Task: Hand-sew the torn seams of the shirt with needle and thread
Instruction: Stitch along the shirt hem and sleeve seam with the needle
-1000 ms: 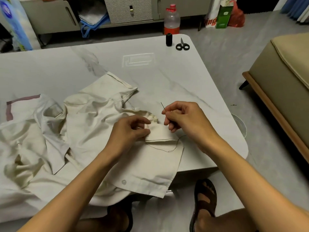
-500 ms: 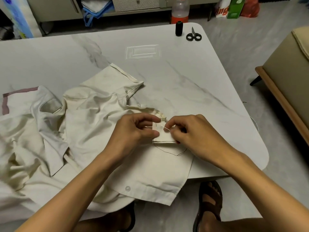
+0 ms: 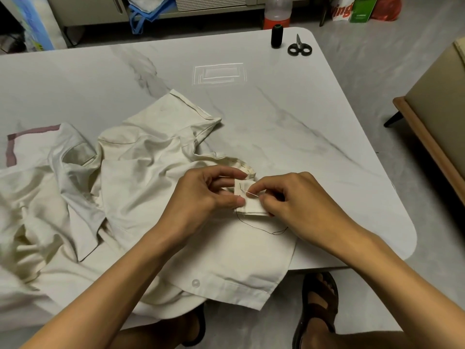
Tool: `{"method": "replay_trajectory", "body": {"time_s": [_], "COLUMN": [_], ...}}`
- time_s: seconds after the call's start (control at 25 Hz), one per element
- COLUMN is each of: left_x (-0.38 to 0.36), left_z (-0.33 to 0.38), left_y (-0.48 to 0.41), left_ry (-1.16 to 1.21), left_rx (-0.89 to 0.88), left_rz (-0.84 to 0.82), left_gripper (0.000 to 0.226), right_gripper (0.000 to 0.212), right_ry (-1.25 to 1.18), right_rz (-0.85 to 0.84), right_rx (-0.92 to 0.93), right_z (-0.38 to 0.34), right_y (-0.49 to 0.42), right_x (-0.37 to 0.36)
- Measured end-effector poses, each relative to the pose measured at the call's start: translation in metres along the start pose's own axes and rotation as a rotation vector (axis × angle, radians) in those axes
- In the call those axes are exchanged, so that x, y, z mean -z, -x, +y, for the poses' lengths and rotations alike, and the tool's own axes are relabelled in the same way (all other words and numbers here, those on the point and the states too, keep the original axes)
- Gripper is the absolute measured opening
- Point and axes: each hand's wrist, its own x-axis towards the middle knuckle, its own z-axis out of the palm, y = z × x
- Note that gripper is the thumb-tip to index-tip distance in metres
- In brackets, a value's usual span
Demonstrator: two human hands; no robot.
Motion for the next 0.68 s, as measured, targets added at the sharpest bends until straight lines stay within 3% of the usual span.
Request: {"method": "replay_trajectory", "body": {"time_s": [0.68], "left_x": [0.0005], "left_z": [0.003], "left_y": [-0.0002], "left_ry": [-0.075], "left_rx": [0.004], "left_rz": [-0.027], "left_gripper": [0.042], "right_gripper": [0.029], "right_ry": [0.046], "right_rz": [0.002], "right_rx": [0.023], "right_z": [0.0035], "right_y": [-0.0009], "right_x": [-0.0041]}}
